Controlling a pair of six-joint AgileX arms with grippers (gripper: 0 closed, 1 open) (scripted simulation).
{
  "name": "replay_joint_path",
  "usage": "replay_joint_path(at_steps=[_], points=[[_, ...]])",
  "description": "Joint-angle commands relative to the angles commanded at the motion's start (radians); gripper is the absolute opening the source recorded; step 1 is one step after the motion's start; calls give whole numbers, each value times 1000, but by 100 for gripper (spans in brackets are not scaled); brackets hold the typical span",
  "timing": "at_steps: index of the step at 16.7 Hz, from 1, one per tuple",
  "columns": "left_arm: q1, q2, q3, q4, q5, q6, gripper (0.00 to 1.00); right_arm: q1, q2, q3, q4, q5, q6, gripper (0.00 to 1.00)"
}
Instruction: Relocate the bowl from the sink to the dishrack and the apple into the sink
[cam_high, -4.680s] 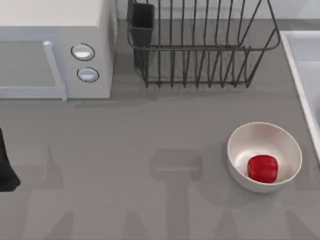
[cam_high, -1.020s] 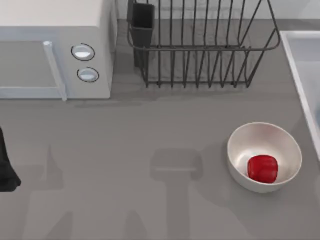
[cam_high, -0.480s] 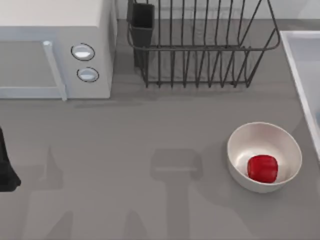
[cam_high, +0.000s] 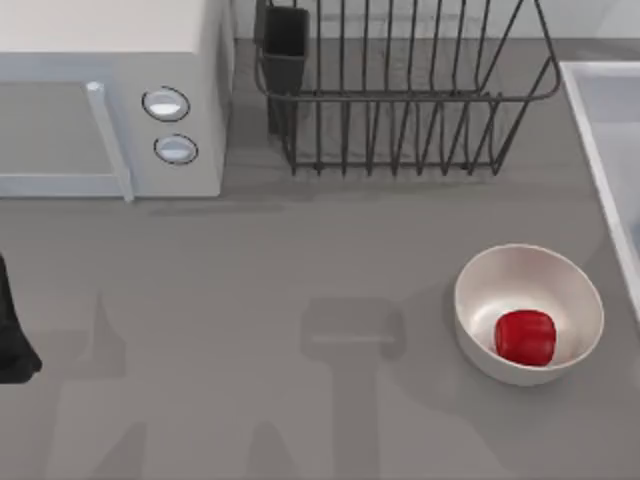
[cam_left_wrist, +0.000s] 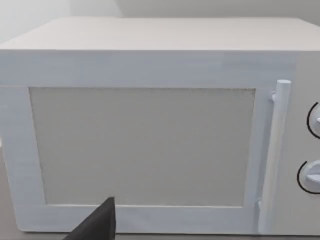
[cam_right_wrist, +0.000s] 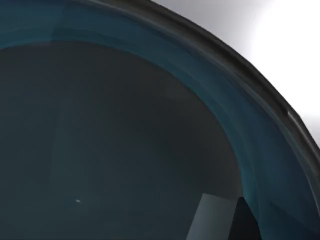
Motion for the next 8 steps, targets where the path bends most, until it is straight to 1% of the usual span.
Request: replay_joint_path(at_steps=[4,8], points=[[0,0,0,0,0,0,100,-28,-64,-35,-35,-3,-26,0],[0,0,0,0,0,0,100,-109,-288,-144,-155,-13,-110,0]])
